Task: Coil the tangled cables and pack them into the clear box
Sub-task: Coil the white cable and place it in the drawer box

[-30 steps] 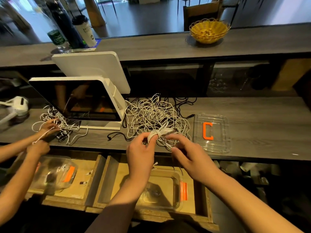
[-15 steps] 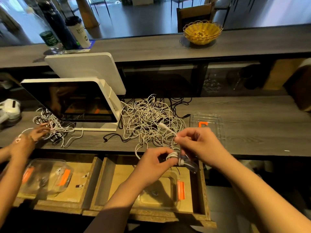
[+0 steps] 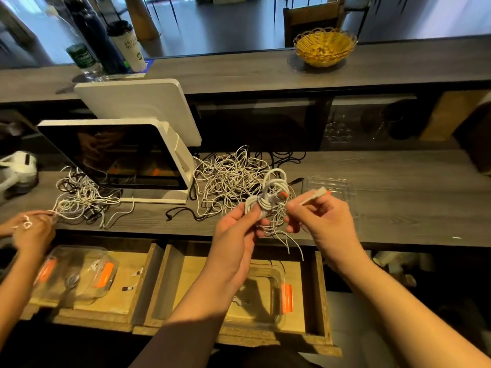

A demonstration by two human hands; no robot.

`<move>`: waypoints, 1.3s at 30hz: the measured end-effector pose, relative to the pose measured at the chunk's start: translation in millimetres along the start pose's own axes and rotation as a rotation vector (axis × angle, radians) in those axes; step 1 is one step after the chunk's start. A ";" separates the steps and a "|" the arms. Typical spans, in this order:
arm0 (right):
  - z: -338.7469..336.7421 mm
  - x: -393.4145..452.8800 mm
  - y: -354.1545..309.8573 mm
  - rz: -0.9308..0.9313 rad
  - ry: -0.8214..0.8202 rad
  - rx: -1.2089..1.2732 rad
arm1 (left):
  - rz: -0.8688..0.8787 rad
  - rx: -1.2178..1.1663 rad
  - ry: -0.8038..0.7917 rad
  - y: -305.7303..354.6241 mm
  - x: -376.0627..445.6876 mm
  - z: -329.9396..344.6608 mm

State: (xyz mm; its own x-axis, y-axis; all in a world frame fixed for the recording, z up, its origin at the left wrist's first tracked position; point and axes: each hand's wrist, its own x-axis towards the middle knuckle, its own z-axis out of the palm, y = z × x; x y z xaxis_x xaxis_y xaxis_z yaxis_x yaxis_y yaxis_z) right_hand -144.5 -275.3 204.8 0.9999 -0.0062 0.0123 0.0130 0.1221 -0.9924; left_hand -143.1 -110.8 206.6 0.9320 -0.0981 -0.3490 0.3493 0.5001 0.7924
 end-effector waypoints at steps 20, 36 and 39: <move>-15.9 2.4 -0.6 -0.784 -0.019 -1.003 | 0.265 0.718 0.054 -4.1 -5.0 23.0; -28.2 4.0 -13.3 -0.047 -0.055 -0.578 | 0.630 1.272 -0.201 -17.2 3.1 27.6; -32.0 -0.6 -13.1 -0.028 -0.051 -0.504 | 0.600 1.245 -0.211 -20.0 3.6 29.0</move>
State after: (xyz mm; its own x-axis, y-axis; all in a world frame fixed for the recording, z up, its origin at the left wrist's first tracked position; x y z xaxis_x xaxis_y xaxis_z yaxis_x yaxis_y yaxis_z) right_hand -145.4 -308.6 213.8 0.9983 0.0475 0.0328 0.0481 -0.3714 -0.9272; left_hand -143.9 -146.1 204.0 0.9261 -0.3256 0.1907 -0.3516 -0.5610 0.7494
